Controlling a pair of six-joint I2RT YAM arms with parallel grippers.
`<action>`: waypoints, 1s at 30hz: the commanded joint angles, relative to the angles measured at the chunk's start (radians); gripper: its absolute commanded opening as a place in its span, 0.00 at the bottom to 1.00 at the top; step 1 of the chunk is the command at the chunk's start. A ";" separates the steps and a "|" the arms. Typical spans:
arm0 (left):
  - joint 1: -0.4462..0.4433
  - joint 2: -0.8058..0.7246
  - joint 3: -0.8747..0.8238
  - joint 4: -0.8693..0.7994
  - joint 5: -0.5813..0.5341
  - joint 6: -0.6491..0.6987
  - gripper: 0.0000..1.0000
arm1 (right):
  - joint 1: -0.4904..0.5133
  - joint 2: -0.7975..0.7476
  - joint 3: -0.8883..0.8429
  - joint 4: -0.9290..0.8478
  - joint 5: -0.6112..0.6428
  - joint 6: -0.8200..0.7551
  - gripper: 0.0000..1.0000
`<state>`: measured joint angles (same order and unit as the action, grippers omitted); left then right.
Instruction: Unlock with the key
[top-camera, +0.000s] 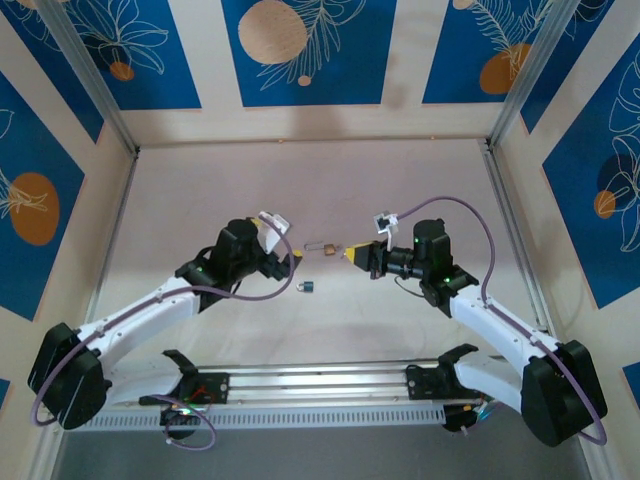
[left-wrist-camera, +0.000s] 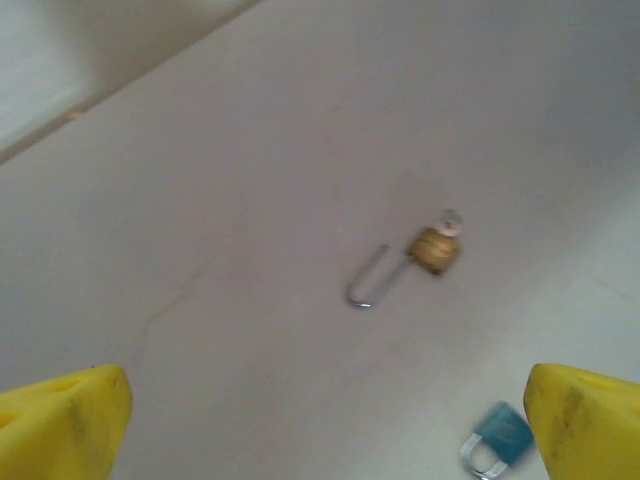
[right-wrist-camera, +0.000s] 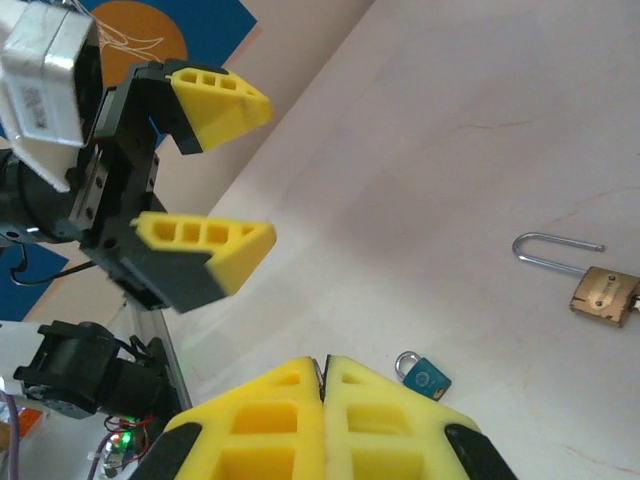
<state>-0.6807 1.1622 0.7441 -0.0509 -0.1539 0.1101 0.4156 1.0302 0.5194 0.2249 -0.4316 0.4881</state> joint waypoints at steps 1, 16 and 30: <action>0.008 0.100 0.119 -0.145 -0.086 0.034 1.00 | 0.007 -0.015 0.029 -0.034 0.042 -0.027 0.00; -0.061 0.459 0.407 -0.491 -0.039 0.324 0.66 | -0.051 -0.066 -0.005 -0.094 0.073 -0.009 0.00; -0.065 0.599 0.544 -0.688 0.096 0.396 0.53 | -0.084 -0.073 -0.016 -0.081 0.053 0.002 0.00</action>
<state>-0.7422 1.7313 1.2472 -0.6125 -0.1940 0.4564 0.3389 0.9760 0.5186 0.1413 -0.3660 0.4812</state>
